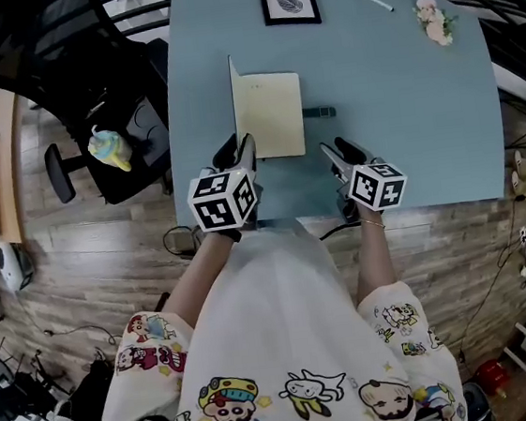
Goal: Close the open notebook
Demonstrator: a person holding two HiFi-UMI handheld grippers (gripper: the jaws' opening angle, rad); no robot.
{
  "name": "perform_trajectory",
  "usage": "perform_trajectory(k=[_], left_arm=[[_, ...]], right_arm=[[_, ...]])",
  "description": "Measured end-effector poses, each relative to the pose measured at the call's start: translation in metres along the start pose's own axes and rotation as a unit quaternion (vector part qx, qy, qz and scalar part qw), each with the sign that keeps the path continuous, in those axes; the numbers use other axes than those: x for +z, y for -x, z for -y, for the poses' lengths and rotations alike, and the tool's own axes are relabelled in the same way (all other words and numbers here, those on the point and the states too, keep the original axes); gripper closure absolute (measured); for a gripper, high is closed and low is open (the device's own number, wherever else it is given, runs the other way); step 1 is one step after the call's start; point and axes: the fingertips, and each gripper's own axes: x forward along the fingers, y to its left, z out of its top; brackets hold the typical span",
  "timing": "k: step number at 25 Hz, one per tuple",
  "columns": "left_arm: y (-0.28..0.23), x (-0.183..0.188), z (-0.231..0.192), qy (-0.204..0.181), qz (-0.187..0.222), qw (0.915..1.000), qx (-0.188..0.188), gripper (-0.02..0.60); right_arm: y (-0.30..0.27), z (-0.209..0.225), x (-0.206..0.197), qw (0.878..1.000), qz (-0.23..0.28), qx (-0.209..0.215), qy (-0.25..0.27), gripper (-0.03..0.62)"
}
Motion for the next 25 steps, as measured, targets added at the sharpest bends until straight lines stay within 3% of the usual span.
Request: perform_trajectory(k=[12, 21, 25], left_arm=[[-0.028, -0.019, 0.048, -0.118, -0.035, 0.9921, -0.022, 0.359], [-0.057, -0.047, 0.072, -0.241, -0.053, 0.9691, -0.002, 0.303], [-0.068, -0.059, 0.075, -0.274, -0.058, 0.9599, 0.019, 0.293]], right_arm=[[0.047, 0.027, -0.039, 0.996, 0.022, -0.054, -0.063, 0.382], [0.069, 0.036, -0.055, 0.992, 0.04, -0.078, -0.089, 0.387], [0.073, 0.037, -0.06, 0.991, 0.044, -0.082, -0.097, 0.388]])
